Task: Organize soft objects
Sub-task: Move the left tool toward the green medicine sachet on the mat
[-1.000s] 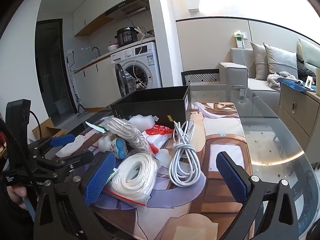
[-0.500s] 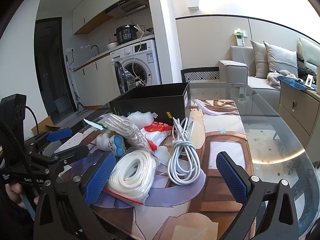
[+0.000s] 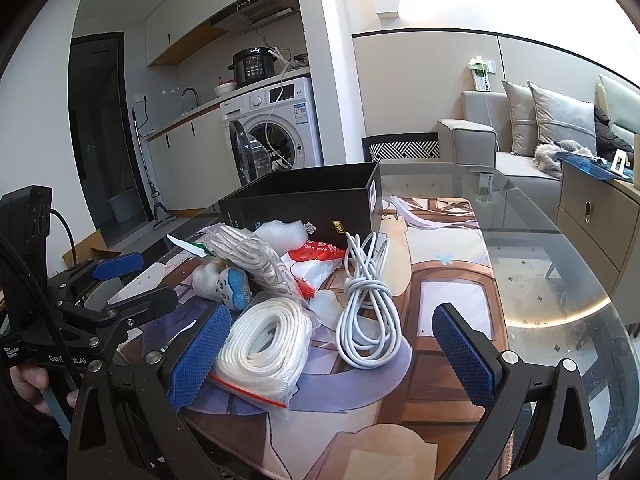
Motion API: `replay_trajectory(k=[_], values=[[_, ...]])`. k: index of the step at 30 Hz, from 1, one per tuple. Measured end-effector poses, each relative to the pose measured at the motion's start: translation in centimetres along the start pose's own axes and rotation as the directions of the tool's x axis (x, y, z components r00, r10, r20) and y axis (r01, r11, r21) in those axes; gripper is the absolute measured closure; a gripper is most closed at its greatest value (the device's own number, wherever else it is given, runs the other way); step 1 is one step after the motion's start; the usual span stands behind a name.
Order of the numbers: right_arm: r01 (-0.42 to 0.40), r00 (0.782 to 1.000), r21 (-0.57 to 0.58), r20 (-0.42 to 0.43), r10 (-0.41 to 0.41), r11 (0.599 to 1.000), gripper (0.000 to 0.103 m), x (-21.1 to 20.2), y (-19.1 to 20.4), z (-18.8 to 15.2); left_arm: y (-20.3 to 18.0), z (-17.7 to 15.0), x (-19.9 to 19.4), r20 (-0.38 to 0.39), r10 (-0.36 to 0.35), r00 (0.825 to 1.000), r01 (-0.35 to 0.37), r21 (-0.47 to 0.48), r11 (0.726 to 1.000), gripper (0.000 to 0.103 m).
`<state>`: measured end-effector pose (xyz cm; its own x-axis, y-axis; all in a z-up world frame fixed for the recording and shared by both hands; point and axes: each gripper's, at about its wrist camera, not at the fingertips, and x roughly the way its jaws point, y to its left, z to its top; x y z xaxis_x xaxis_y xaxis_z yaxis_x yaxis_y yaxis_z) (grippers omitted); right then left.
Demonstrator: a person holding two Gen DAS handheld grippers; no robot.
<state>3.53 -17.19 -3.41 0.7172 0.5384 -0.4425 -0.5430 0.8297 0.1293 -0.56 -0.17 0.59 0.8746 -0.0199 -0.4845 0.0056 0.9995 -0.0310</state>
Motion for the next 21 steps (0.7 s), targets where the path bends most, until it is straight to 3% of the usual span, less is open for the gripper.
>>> replay_trajectory(k=[21], values=[[-0.018, 1.0, -0.01, -0.009, 0.018, 1.0, 0.0, -0.09, 0.08, -0.04, -0.78, -0.13, 0.01, -0.009, -0.015, 1.0, 0.015, 0.027, 1.0, 0.0]])
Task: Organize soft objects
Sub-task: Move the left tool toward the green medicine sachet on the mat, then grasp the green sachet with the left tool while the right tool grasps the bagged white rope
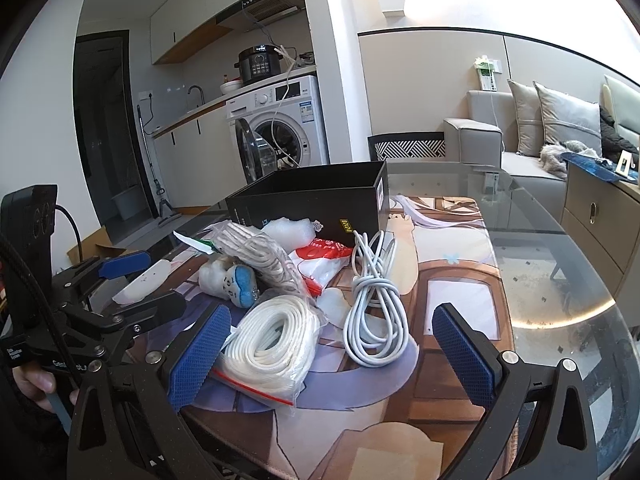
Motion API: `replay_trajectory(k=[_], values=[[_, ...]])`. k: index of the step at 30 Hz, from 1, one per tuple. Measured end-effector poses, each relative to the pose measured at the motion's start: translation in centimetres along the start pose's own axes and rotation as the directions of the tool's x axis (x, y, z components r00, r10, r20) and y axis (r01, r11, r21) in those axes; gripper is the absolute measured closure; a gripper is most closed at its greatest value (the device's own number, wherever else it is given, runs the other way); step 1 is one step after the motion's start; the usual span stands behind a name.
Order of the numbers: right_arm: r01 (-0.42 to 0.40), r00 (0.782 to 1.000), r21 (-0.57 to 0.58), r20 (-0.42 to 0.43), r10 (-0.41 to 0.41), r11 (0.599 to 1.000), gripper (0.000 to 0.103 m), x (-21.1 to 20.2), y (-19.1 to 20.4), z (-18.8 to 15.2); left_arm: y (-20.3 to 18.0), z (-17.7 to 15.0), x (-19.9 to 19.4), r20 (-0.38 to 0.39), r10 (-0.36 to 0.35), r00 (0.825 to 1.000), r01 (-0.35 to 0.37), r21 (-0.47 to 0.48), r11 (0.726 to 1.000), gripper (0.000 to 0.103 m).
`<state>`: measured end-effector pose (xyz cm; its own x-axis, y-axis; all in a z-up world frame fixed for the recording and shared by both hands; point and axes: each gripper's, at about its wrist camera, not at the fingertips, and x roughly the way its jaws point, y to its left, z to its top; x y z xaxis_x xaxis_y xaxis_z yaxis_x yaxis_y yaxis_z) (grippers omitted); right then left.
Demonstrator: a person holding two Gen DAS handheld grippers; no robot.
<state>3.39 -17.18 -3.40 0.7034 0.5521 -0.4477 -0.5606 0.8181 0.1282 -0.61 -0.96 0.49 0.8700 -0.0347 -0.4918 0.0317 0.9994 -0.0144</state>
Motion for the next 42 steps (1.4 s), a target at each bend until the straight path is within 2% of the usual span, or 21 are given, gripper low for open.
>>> replay_trajectory(k=[14, 19, 26, 32, 42], values=[[0.012, 1.0, 0.006, 0.003, -0.012, 1.0, 0.0, -0.2, -0.2, 0.1, -0.1, 0.0, -0.2, -0.002, -0.016, 1.0, 0.016, 0.007, 1.0, 0.0], [0.014, 1.0, 0.006, 0.004, -0.014, 1.0, 0.0, -0.2, -0.2, 0.1, -0.5, -0.1, -0.1, -0.027, -0.07, 0.997, 0.071, 0.01, 0.997, 0.0], [0.019, 1.0, 0.01, 0.005, -0.019, 1.0, 0.0, -0.1, -0.3, 0.2, -2.1, -0.4, -0.1, -0.075, -0.166, 0.983, 0.17, 0.054, 0.984, 0.0], [0.018, 1.0, 0.01, 0.005, -0.018, 1.0, 0.0, -0.1, -0.3, 0.2, -3.1, -1.1, 0.7, -0.127, -0.136, 0.983, 0.149, 0.102, 0.984, 0.0], [0.022, 1.0, 0.004, -0.007, -0.022, 1.0, 0.0, 0.2, -0.1, 0.1, -0.7, -2.0, 1.3, -0.173, -0.079, 0.982, 0.091, 0.061, 0.994, 0.0]])
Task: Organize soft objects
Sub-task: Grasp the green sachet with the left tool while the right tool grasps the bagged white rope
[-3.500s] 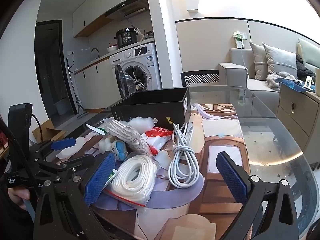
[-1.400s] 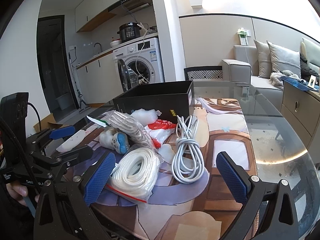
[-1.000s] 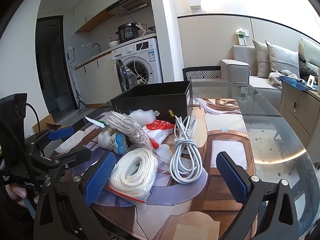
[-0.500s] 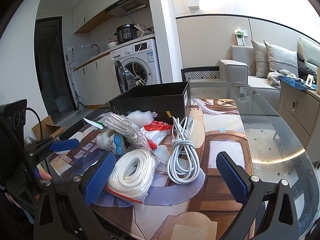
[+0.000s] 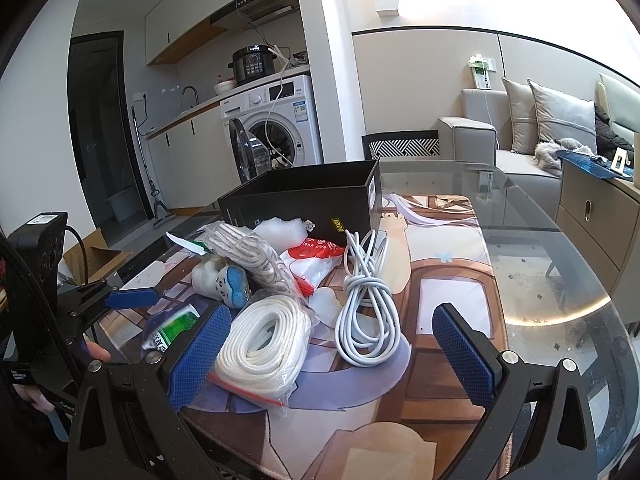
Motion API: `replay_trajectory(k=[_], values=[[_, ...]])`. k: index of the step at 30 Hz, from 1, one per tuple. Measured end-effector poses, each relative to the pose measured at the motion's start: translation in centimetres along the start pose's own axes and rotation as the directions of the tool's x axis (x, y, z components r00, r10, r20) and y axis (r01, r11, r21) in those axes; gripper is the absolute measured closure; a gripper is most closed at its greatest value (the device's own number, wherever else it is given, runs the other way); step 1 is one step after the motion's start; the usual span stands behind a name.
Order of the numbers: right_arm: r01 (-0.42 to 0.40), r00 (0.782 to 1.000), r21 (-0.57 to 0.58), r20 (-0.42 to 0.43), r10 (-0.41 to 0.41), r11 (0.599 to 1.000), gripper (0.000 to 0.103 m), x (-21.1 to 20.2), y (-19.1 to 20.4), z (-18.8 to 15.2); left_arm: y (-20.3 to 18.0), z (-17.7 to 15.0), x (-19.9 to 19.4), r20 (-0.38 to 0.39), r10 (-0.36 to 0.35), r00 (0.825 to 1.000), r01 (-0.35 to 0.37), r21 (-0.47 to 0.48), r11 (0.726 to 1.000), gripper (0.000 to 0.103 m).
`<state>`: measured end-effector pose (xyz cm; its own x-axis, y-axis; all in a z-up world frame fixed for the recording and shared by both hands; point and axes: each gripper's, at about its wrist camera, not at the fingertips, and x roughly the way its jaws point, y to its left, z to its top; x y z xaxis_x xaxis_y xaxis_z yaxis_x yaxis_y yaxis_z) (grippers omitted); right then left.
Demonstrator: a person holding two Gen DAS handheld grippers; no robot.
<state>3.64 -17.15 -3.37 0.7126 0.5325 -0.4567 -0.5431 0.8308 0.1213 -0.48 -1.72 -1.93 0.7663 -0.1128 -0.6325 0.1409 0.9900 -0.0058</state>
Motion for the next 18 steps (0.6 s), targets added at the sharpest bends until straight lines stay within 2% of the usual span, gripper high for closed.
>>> replay_trajectory(k=[8, 12, 18], values=[[0.027, 0.996, -0.034, -0.08, -0.03, 0.999, 0.0, 1.4, 2.0, 0.2, 1.6, -0.3, 0.5, -0.026, 0.039, 0.999, -0.04, -0.04, 0.998, 0.0], [0.003, 0.99, -0.016, -0.143, -0.005, 1.0, 0.0, 2.7, 2.7, 0.0, 1.8, -0.3, 0.4, -0.029, 0.011, 1.0, -0.012, -0.048, 0.999, 0.0], [-0.015, 0.987, -0.046, -0.16, 0.007, 0.999, 0.001, 3.1, 3.9, 0.1, 1.5, -0.2, 0.5, -0.046, -0.021, 0.999, 0.02, -0.03, 0.999, 0.0]])
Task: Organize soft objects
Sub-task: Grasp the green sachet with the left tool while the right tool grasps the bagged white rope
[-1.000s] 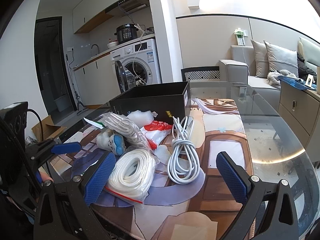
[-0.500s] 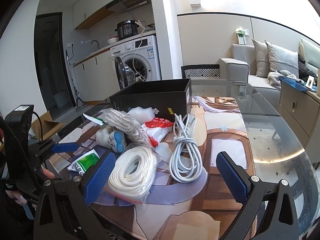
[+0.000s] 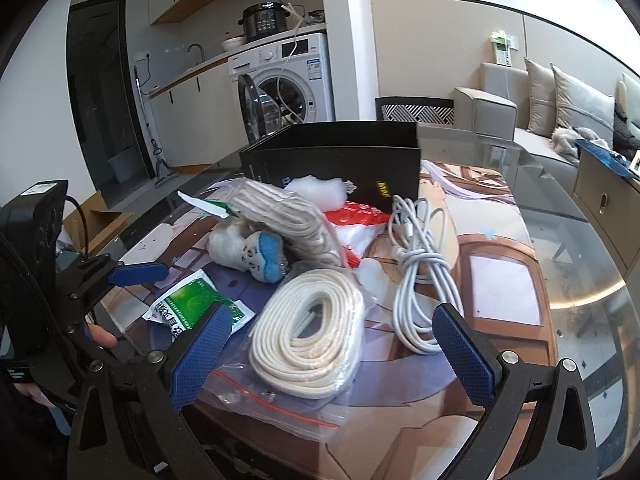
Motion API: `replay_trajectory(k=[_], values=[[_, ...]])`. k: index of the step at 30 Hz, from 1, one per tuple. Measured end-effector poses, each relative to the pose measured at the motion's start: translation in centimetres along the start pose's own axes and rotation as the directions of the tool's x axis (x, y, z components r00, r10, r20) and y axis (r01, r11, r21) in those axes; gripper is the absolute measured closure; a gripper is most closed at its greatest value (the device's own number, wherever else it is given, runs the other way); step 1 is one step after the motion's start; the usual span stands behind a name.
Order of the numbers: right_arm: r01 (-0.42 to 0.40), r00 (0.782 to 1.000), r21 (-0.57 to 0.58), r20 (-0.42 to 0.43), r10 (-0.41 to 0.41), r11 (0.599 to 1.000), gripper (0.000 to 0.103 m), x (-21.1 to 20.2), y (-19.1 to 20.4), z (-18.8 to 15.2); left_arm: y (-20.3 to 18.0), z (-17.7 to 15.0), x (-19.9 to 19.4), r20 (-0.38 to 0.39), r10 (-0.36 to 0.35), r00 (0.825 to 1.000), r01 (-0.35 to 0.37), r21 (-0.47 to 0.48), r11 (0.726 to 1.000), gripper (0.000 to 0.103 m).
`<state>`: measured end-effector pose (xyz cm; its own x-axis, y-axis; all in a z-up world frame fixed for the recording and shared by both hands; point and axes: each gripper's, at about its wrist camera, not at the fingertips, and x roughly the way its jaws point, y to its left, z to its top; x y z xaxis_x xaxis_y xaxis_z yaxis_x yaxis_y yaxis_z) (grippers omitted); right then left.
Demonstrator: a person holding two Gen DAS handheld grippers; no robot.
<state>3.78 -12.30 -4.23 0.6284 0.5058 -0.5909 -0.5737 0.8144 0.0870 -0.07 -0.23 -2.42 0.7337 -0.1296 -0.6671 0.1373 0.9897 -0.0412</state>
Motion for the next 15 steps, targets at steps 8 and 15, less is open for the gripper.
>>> replay_trajectory(k=[8, 15], values=[[-0.004, 1.0, -0.004, -0.012, 0.004, 1.0, 0.001, 0.0, 0.1, 0.1, 0.2, 0.1, 0.3, -0.018, 0.02, 1.0, -0.02, -0.005, 1.0, 0.0], [-0.01, 0.999, -0.048, -0.048, 0.008, 0.999, 0.012, 1.1, 1.3, 0.1, 0.7, 0.1, 0.3, -0.009, 0.022, 1.0, -0.022, -0.007, 1.0, 0.011]])
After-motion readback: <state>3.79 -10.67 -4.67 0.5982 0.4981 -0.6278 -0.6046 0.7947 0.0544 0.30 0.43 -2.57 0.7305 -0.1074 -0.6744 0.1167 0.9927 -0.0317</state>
